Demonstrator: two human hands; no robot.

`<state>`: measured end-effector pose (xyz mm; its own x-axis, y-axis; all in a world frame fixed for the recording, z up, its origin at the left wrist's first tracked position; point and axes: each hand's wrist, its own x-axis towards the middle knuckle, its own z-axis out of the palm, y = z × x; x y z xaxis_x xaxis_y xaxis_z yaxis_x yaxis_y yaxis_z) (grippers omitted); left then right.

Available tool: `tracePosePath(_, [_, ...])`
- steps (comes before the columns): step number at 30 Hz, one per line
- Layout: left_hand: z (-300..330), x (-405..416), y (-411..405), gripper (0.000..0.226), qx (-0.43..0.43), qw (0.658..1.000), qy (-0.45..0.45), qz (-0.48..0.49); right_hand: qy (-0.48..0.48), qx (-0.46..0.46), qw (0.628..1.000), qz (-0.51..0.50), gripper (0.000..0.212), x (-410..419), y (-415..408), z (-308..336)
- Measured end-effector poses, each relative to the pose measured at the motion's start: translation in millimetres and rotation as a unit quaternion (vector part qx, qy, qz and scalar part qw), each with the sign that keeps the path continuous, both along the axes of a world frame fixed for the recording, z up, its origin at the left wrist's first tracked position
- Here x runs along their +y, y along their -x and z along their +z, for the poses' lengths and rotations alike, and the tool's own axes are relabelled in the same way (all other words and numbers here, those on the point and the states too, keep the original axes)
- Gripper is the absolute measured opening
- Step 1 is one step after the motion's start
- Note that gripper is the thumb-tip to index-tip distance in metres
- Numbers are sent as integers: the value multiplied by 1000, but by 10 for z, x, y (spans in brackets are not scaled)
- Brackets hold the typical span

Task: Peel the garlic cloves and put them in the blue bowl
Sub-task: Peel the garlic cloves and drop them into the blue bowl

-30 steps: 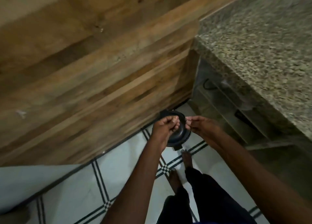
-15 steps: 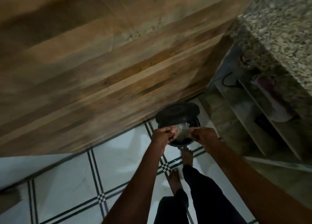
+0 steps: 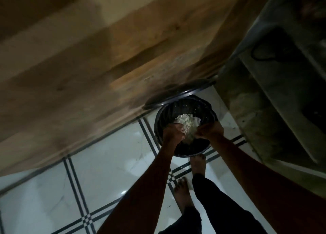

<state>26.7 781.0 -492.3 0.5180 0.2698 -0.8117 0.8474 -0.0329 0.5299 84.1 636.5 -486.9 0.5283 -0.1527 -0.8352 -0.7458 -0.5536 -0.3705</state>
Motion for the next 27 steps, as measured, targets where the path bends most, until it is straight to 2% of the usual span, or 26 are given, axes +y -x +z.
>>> tracePosePath(1, [-119, -9, -30, 28, -21, 997, -75, -30, 23, -13, 1000, 17, 51, 2, -7, -121])
tracePosePath(2, [-242, -6, -54, 22, -45, 986, -154, -51, 23, -13, 999, 42, 50, -1, -25, -276])
tracePosePath(4, [-464, -11, -80, 19, -68, 948, -247, -191, 71, -74, 989, 103, 38, 38, -52, -394])
tracePosePath(6, [-519, -46, -129, 24, -59, 950, -246, -185, 112, -118, 970, 183, 28, 86, -66, -492])
tracePosePath(7, [-482, -80, -162, 20, -32, 954, -221, -201, 102, -113, 969, 195, 26, 100, -80, -522])
tracePosePath(9, [-697, -87, -204, 6, -71, 938, -257, -223, 95, -123, 961, 231, 29, 118, -86, -595])
tracePosePath(10, [-653, -92, -250, 8, -62, 954, -218, -197, 100, -122, 958, 240, 34, 130, -97, -619])
tracePosePath(12, [-627, -89, -270, 27, -76, 941, -248, -218, 94, -133, 954, 252, 63, 127, -124, -621])
tracePosePath(13, [-574, -92, -259, 36, -118, 923, -281, -237, 82, -124, 960, 237, 65, 130, -131, -516])
tracePosePath(15, [-315, -112, -259, 35, -129, 899, -328, -259, 54, -98, 973, 200, 40, 98, -115, -333])
tracePosePath(16, [-117, -116, -230, 26, -125, 874, -351, -311, 10, -94, 984, 149, 26, 63, -105, -174])
tracePosePath(17, [75, -118, -193, 21, -137, 869, -354, -316, -42, -81, 991, 93, 17, 14, -88, 14])
tracePosePath(18, [249, -124, -129, 27, -137, 880, -350, -290, -99, -75, 992, 29, 21, -42, -37, 235])
tracePosePath(19, [463, -147, -61, 27, -146, 903, -320, -248, -127, -78, 988, -31, 38, -126, 19, 459])
tracePosePath(21, [973, -224, 33, 17, -194, 928, -262, -179, -115, -119, 986, -29, 71, -314, 151, 955])
tracePosePath(23, [1560, -349, 111, 24, -239, 926, -238, -173, -96, -152, 984, 11, 81, -544, 303, 1512])
tracePosePath(25, [2203, -533, 166, 19, -280, 917, -215, -188, -82, -207, 974, 34, 75, -793, 431, 2106])
tracePosePath(27, [2834, -754, 218, 17, -316, 914, -169, -190, -66, -257, 963, 52, 44, -1040, 546, 2746])
